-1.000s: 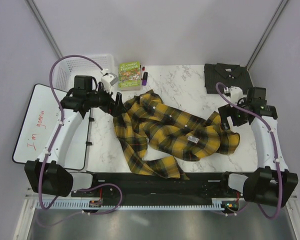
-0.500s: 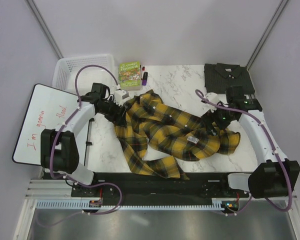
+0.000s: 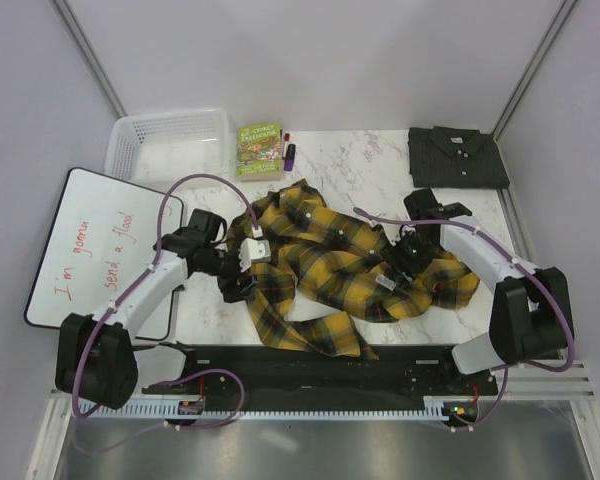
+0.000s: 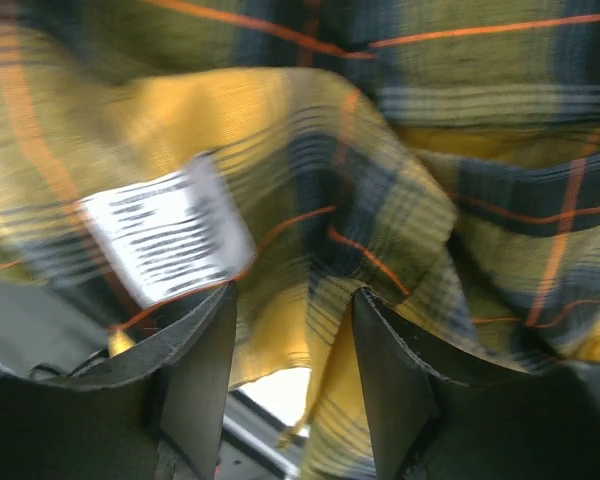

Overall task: Fold and stack the long sleeve shirts
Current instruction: Flatten the shirt out

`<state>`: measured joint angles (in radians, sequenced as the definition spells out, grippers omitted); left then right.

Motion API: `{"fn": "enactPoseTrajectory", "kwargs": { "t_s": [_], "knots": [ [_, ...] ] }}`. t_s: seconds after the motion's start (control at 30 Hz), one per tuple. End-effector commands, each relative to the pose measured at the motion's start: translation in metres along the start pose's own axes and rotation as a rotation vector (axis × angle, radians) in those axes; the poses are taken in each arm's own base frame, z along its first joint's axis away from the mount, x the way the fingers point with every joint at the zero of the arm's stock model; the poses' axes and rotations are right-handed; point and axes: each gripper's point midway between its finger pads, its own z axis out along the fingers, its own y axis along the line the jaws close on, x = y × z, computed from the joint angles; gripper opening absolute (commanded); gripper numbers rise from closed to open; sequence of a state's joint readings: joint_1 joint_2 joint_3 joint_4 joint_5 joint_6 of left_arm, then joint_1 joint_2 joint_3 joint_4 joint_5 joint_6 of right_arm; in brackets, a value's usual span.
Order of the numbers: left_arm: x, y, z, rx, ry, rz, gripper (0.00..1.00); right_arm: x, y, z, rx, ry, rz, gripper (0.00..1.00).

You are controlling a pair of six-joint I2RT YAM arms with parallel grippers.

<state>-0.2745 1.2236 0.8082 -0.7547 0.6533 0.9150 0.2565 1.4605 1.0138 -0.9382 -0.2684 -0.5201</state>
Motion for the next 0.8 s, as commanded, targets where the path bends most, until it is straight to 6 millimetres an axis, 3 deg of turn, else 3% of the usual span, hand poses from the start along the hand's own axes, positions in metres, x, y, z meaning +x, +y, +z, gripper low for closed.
{"fn": "enactPoseTrajectory", "kwargs": {
  "t_s": [0.0, 0.17, 0.23, 0.33, 0.43, 0.57, 0.63, 0.67, 0.77],
  "knots": [
    [-0.004, -0.001, 0.013, 0.032, -0.033, 0.204, 0.81, -0.008, -0.049, 0.005, 0.141, 0.003, 0.004, 0.56],
    [0.002, 0.008, 0.029, -0.007, 0.020, 0.305, 0.81, -0.025, -0.107, -0.002, 0.207, -0.005, 0.085, 0.54],
    [0.009, 0.005, 0.034, 0.013, 0.034, 0.324, 0.80, -0.040, -0.128, -0.016, 0.250, -0.044, 0.108, 0.53],
    [0.021, -0.004, 0.039, 0.043, 0.065, 0.352, 0.79, -0.059, -0.140, -0.031, 0.273, -0.089, 0.121, 0.53],
    [0.039, -0.017, 0.041, 0.076, 0.115, 0.380, 0.70, -0.072, -0.132, -0.050, 0.254, -0.140, 0.126, 0.55],
    [0.048, -0.023, 0.037, 0.065, 0.141, 0.353, 0.47, -0.088, -0.094, -0.074, 0.132, -0.261, 0.109, 0.58],
    [0.046, -0.021, 0.034, 0.043, 0.143, 0.292, 0.34, -0.088, -0.075, -0.069, 0.068, -0.273, 0.119, 0.59],
    [0.039, -0.014, 0.030, 0.014, 0.141, 0.276, 0.22, -0.088, -0.067, -0.066, 0.047, -0.271, 0.114, 0.59],
    [0.026, 0.008, 0.017, -0.049, 0.107, 0.149, 0.16, -0.077, -0.040, -0.032, -0.024, -0.184, 0.090, 0.57]
  ]
}}
